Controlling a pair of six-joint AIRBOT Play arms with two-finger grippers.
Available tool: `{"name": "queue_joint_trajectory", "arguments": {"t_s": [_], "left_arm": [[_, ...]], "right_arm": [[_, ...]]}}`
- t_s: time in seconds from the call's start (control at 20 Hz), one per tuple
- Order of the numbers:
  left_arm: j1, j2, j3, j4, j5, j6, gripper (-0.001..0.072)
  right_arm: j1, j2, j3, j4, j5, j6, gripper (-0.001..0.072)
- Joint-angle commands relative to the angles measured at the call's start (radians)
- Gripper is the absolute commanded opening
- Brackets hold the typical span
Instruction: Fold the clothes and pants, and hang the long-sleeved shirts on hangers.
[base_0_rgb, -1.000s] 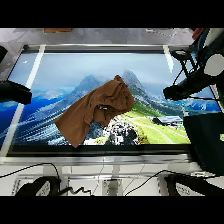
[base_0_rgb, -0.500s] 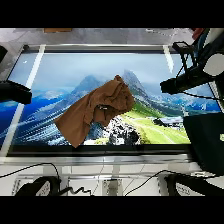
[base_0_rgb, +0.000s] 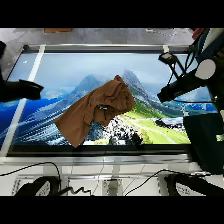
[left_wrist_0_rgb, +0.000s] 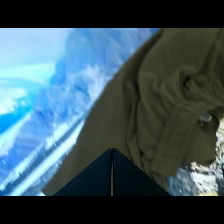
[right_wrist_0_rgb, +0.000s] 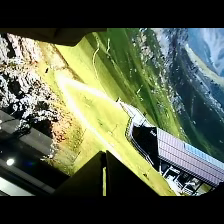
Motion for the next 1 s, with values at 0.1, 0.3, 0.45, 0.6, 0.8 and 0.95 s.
{"name": "queue_joint_trajectory", "arguments": {"t_s": [0.1, 0.3, 0.45, 0.6, 0.8, 0.95], "left_arm": [[0.0, 0.089, -0.355, -0.039, -0.011, -0.041, 0.0013], [0.015, 0.188, -0.751, -0.042, 0.101, -0.27, 0.004], [0.015, 0.189, -0.882, -0.082, 0.077, -0.306, 0.0634], [0.015, 0.188, -0.938, -0.088, 0.085, -0.348, 0.0632], [0.015, 0.188, -0.99, -0.127, 0.189, -0.348, 0.0585], [0.015, 0.188, -1.024, -0.199, 0.293, -0.347, 0.0586]], "right_arm": [[0.0, -0.001, -0.136, 0.046, -0.016, -0.069, 0.0032], [0.0, -0.002, -0.167, 0.227, -0.082, -0.076, 0.0032], [0.0, -0.001, -0.167, 0.319, -0.082, -0.145, 0.0032], [0.0, -0.001, -0.167, 0.326, -0.082, -0.148, 0.0032], [0.0, -0.001, -0.167, 0.326, -0.083, -0.148, 0.0032], [0.0, -0.001, -0.167, 0.326, -0.089, -0.148, 0.0032]]}}
